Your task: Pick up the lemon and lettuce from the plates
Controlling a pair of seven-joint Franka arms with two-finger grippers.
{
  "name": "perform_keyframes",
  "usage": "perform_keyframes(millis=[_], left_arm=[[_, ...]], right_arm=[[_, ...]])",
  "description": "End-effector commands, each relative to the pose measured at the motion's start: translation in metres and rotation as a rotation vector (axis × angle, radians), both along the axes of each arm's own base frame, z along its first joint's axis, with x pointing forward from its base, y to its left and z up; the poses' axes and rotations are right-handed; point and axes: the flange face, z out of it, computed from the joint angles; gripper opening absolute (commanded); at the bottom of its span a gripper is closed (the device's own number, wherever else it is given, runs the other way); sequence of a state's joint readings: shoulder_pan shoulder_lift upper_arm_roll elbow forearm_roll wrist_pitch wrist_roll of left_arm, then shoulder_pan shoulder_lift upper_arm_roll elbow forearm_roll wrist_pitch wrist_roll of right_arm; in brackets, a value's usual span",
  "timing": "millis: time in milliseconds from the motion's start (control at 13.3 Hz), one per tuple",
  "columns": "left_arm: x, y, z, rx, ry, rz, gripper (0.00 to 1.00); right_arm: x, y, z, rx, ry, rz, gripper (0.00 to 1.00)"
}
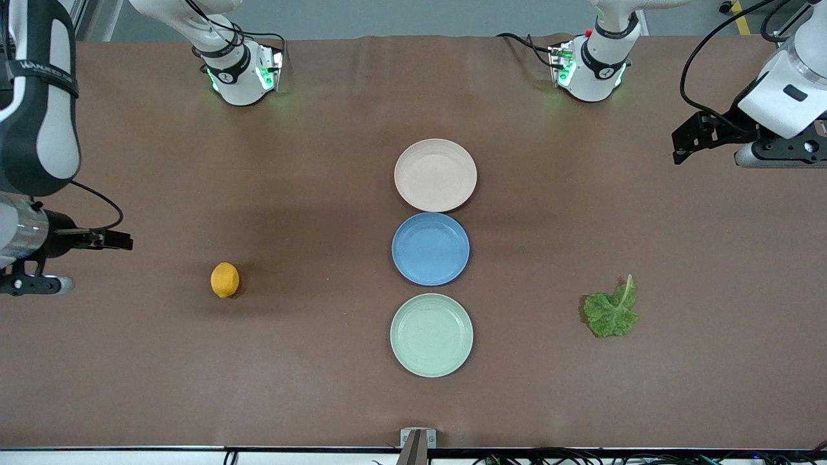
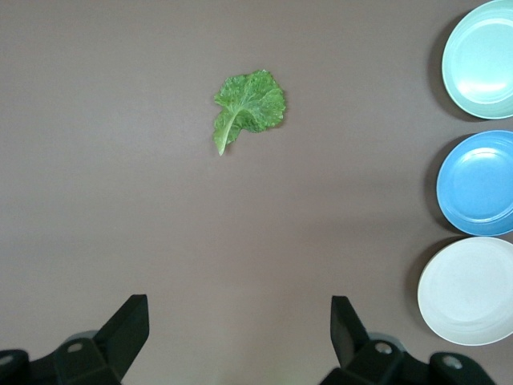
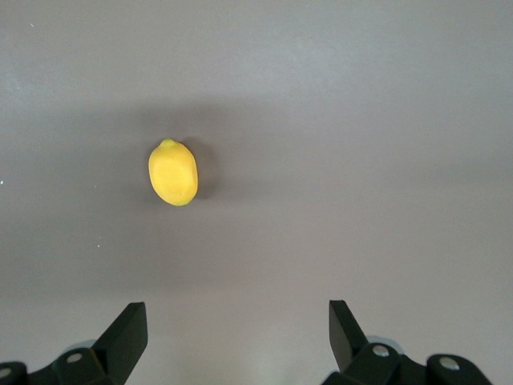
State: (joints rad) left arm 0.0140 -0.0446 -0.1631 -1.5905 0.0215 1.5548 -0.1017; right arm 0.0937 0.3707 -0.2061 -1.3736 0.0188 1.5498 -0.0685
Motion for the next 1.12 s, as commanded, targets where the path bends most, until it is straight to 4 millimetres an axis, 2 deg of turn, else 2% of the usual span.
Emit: perform_keyframes(millis=[0, 150, 375, 450, 600, 900, 1050], left_arm=[[0.000, 0.007, 0.003, 0.021, -0.012, 0.009, 1.00], [0.002, 0.011, 0.001, 0.020, -0.010, 0.023, 1.00], [0.005, 0.012, 0.000, 0.019, -0.008, 0.034, 1.00], [0.005, 0.011, 0.000, 0.019, -0.008, 0.031, 1.00], [0.004, 0.011, 0.001, 0.019, -0.010, 0.025, 1.00], [0.004, 0.010, 0.007, 0.017, -0.020, 0.025, 1.00], [0.003, 0.011, 0.007, 0.019, -0.010, 0.022, 1.00]], right_arm=[[0.000, -0.011, 0.014, 0.008, -0.009, -0.011, 1.00], [0.000, -0.002, 0.017, 0.024, -0.012, -0.008, 1.00], [-0.011, -0.007, 0.028, 0.035, 0.002, -0.017, 1.00], [-0.017, -0.008, 0.040, 0.039, -0.014, -0.010, 1.00], [-0.035, -0.007, 0.055, 0.050, -0.043, -0.006, 1.00], [-0.078, -0.015, 0.052, 0.075, -0.109, -0.018, 1.00], [-0.088, -0.016, 0.055, 0.078, -0.116, -0.018, 1.00]])
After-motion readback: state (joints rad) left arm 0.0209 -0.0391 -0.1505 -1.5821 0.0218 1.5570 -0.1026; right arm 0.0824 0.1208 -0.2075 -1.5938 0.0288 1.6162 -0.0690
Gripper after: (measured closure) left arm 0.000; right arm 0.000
